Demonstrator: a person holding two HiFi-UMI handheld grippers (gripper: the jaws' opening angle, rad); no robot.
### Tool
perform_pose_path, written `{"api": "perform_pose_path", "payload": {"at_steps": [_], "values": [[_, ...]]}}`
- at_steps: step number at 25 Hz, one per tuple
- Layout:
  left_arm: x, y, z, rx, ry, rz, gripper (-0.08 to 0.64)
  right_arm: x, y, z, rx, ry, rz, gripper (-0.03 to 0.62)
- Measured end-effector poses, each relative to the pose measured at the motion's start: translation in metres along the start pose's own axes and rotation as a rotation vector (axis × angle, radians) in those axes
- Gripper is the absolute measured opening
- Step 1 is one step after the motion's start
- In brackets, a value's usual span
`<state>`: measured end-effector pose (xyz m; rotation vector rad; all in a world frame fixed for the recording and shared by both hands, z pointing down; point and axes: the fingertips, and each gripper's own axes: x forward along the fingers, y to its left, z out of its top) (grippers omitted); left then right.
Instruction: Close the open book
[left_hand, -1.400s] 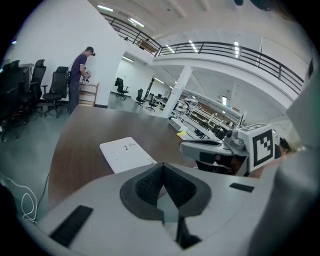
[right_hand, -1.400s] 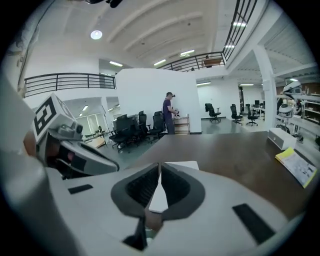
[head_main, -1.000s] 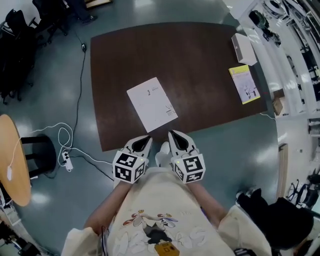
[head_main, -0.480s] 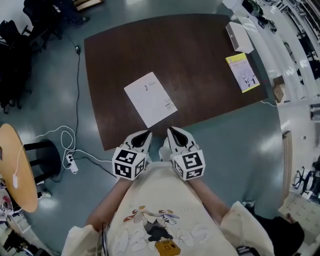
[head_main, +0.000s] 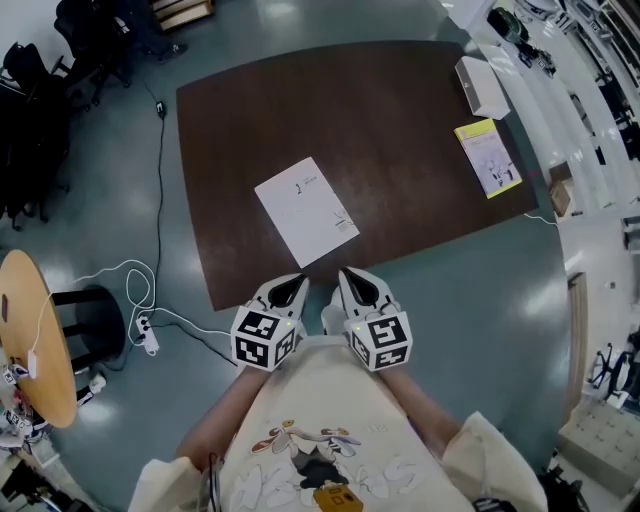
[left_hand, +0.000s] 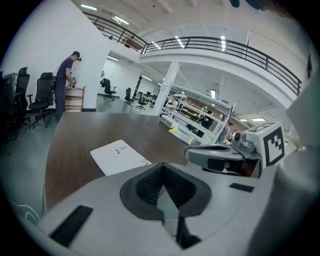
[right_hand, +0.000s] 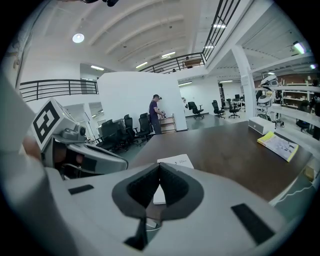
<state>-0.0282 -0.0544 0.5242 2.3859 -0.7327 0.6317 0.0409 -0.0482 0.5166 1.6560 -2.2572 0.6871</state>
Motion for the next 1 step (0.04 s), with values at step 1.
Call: {"api": "perform_pose_path", "payload": {"at_steps": [1], "values": [[-0.0013,-0.0005,-0.0008,-0.003,0.001,0.0,0.005,-0.0015,0.0003,-0.0008,0.003,0.002,-0.002,0.006]]}}
